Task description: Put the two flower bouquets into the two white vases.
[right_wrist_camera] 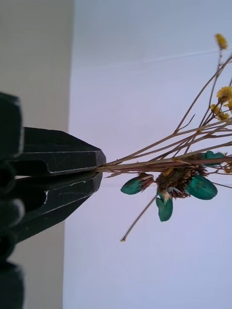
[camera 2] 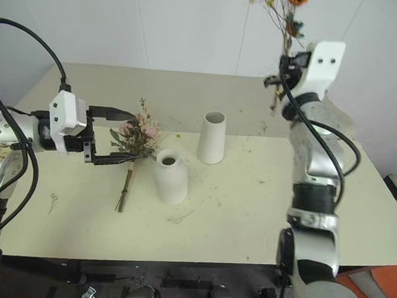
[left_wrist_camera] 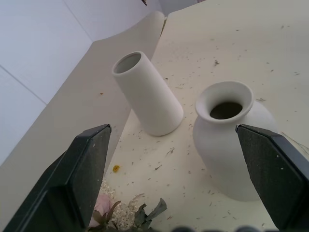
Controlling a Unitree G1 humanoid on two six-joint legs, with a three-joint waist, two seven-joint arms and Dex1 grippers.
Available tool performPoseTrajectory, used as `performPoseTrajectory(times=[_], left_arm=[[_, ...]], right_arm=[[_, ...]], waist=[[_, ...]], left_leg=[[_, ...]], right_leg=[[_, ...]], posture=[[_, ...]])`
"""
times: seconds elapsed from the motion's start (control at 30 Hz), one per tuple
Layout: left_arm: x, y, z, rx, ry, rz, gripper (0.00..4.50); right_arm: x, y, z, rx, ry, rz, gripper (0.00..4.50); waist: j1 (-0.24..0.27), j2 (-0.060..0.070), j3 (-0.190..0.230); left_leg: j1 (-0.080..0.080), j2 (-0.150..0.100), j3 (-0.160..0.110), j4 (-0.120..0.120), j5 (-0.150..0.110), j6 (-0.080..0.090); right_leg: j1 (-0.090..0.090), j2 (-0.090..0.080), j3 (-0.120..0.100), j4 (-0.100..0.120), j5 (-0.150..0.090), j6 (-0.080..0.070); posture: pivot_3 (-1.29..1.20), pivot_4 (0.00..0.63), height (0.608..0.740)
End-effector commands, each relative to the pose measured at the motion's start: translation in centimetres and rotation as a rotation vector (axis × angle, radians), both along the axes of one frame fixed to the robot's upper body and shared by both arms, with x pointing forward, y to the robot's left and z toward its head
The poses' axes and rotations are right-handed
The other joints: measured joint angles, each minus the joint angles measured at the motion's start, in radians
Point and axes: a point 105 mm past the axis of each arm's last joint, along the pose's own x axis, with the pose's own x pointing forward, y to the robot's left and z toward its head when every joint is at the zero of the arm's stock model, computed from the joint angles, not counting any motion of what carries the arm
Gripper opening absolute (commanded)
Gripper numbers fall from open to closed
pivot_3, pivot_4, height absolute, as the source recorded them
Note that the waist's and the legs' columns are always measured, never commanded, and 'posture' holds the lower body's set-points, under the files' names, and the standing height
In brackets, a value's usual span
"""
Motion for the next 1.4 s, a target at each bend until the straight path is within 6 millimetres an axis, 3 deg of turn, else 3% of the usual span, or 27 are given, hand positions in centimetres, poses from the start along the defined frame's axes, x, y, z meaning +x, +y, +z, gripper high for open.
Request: performPoseTrajectory(times=[0.03, 0.2, 0.33, 0.53, 0.8, 1.17, 1.3, 1.4], left_arm=[[-0.2, 1.6, 1.7, 0.002, -0.075, 0.069, 4.50], [-1.0, 2.6, 1.6, 0.017, -0.071, 0.110, 4.50], [-1.7, 2.9, 1.6, 0.014, -0.068, 0.127, 4.50], [-2.2, 2.4, 1.5, 0.009, -0.062, 0.121, 4.50], [-1.9, 1.9, 1.6, 0.000, -0.051, 0.098, 4.50], [-2.2, 2.1, 1.3, 0.008, -0.045, 0.112, 4.50], [-2.3, 2.3, 1.2, 0.008, -0.040, 0.119, 4.50], [-2.2, 2.1, 1.2, 0.014, -0.040, 0.114, 4.50]], right_arm=[[0.3, 0.6, 1.7, 0.097, -0.077, 0.073, 0.05], [1.3, 2.9, 0.7, 0.121, -0.057, 0.151, 0.05], [0.9, 4.2, 0.0, 0.143, -0.059, 0.214, 0.05], [-0.1, 5.1, -0.6, 0.148, -0.089, 0.253, 0.05], [0.2, 6.4, -4.1, 0.071, -0.057, 0.302, 0.05], [-0.4, 7.5, -4.8, 0.042, -0.081, 0.353, 0.05], [-1.1, 7.5, -5.1, 0.041, -0.086, 0.385, 1.05], [-1.7, 7.5, -5.6, 0.023, -0.090, 0.401, 2.09]], waist=[[0.000, 0.000, 0.000], [0.001, 0.001, 0.001], [0.002, 0.002, 0.001], [0.003, 0.002, 0.001], [-0.001, 0.002, 0.001], [0.000, 0.002, 0.001], [0.001, 0.002, 0.001], [0.001, 0.002, 0.001]], left_leg=[[0.000, 0.000, 0.000, 0.000, 0.000, 0.000], [0.000, 0.000, 0.000, -0.003, 0.000, 0.000], [-0.001, 0.000, 0.000, -0.004, 0.000, 0.000], [-0.001, 0.000, 0.000, -0.006, 0.000, 0.000], [0.000, 0.000, 0.000, -0.006, 0.000, 0.000], [0.000, 0.000, 0.000, -0.006, 0.000, 0.000], [0.000, 0.000, 0.000, -0.006, 0.000, 0.000], [0.000, 0.000, 0.000, -0.007, 0.000, 0.000]], right_leg=[[0.000, 0.000, 0.000, 0.000, 0.000, 0.000], [0.000, 0.000, 0.000, 0.000, 0.000, 0.000], [-0.001, -0.001, -0.001, 0.000, 0.000, 0.000], [-0.001, -0.001, -0.002, 0.000, 0.000, 0.000], [-0.001, 0.000, -0.001, 0.000, 0.000, 0.000], [-0.001, 0.000, -0.001, 0.000, 0.000, 0.000], [-0.001, 0.000, -0.002, 0.000, 0.000, 0.000], [-0.001, 0.000, -0.002, 0.000, 0.000, 0.000]], posture=[[0.00, 0.150, 0.740], [0.00, 0.150, 0.740], [0.00, 0.150, 0.740], [0.00, 0.150, 0.740], [0.00, 0.150, 0.740], [0.00, 0.150, 0.740], [0.00, 0.150, 0.740], [0.00, 0.150, 0.740]])
